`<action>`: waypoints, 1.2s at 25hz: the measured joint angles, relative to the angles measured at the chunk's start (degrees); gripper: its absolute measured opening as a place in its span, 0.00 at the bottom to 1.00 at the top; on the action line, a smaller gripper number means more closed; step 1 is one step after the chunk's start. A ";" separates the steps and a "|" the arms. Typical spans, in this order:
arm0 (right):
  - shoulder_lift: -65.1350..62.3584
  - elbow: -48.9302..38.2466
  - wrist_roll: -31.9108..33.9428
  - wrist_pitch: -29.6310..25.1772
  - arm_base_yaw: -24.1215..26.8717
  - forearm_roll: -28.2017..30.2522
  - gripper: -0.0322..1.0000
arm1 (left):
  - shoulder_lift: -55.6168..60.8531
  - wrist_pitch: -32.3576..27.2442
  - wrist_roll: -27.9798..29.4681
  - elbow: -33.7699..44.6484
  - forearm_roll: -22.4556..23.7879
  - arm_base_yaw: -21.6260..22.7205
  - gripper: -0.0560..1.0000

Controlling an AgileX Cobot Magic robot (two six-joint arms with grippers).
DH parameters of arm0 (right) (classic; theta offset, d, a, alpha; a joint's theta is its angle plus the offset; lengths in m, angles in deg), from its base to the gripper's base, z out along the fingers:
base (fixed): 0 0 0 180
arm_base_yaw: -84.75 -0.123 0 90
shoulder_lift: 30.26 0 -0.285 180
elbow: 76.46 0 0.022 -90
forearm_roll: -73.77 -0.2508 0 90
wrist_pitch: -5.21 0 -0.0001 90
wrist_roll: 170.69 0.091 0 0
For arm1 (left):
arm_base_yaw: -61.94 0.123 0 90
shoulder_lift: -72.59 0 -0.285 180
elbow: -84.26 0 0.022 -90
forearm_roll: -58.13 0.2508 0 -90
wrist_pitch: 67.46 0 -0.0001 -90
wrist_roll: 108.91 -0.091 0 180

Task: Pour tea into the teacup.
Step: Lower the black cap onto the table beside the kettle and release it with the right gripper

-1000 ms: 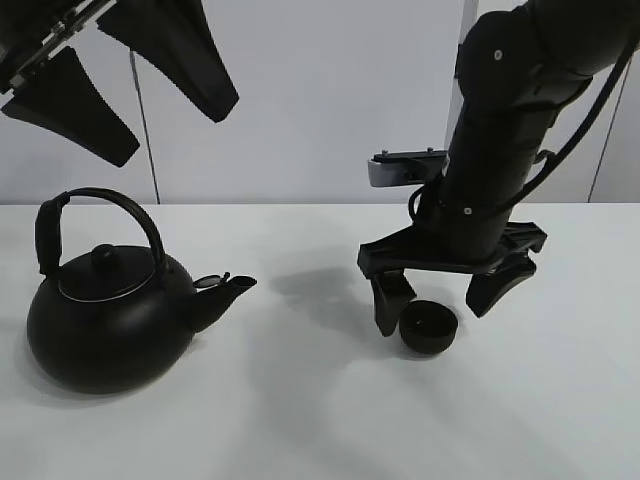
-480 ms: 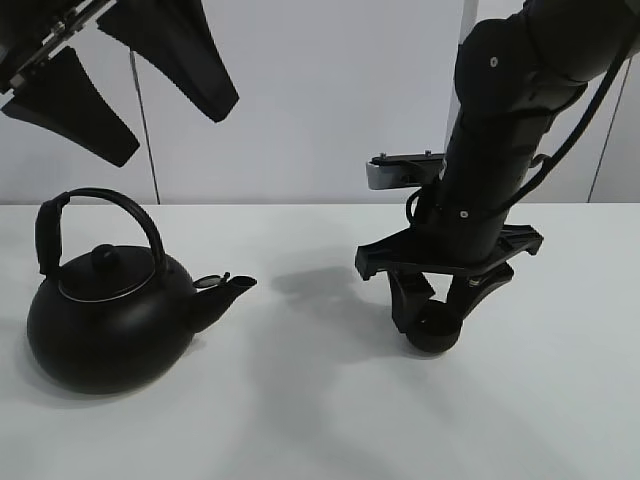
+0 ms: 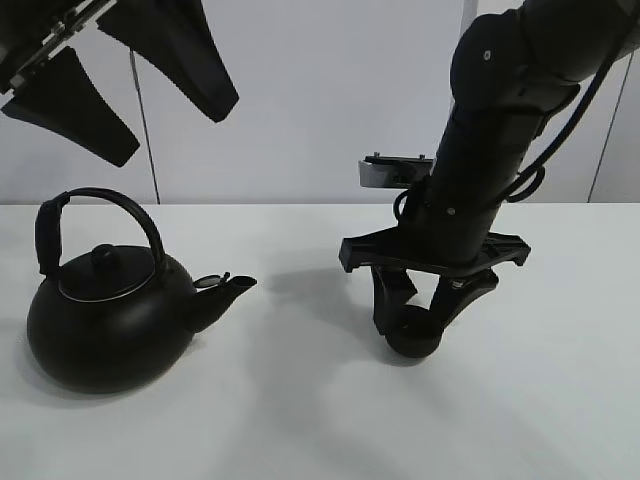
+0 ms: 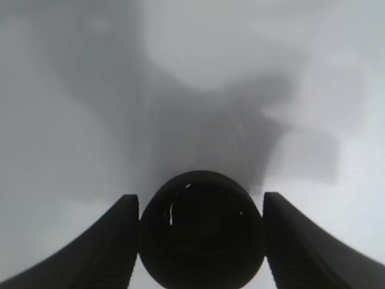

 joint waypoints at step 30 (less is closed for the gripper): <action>4.89 12.28 0.41 -6.55 -9.82 3.34 0.42 | 0.00 0.17 0.00 0.00 0.00 -0.04 0.71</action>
